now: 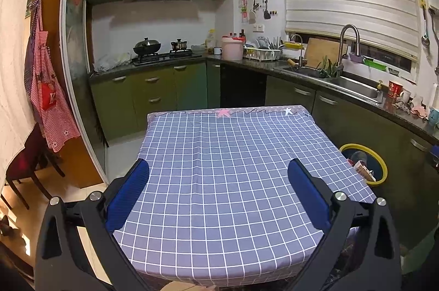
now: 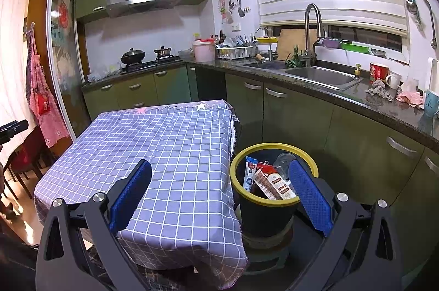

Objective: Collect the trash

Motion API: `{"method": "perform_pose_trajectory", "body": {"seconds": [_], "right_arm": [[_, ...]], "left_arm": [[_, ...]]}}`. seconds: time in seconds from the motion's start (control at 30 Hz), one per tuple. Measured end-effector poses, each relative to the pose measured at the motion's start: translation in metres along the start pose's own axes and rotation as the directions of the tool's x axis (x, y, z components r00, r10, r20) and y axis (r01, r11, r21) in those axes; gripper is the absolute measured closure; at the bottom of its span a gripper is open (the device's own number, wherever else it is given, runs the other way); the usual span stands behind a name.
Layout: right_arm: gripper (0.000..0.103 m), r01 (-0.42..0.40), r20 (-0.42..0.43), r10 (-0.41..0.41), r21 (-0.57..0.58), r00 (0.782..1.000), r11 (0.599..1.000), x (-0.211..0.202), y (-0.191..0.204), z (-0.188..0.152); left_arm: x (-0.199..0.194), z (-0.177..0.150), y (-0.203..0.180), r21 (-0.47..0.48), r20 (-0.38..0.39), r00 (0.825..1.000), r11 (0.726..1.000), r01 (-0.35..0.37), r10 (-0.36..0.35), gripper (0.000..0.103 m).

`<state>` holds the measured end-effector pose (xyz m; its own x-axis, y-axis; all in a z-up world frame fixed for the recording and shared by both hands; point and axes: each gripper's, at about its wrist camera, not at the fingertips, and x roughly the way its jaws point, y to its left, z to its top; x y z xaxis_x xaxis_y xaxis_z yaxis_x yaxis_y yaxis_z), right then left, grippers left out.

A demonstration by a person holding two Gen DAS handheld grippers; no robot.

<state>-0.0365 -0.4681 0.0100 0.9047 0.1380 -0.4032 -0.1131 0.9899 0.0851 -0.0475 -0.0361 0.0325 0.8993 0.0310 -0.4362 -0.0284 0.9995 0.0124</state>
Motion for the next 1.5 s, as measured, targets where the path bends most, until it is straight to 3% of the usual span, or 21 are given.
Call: {"method": "perform_pose_trajectory", "body": {"seconds": [1.5], "right_arm": [[0.005, -0.006, -0.003, 0.006, -0.001, 1.0, 1.0, 0.002, 0.006, 0.001]], "left_arm": [[0.003, 0.0, -0.01, 0.025, -0.025, 0.999, 0.999, 0.037, -0.037, 0.007]]}}
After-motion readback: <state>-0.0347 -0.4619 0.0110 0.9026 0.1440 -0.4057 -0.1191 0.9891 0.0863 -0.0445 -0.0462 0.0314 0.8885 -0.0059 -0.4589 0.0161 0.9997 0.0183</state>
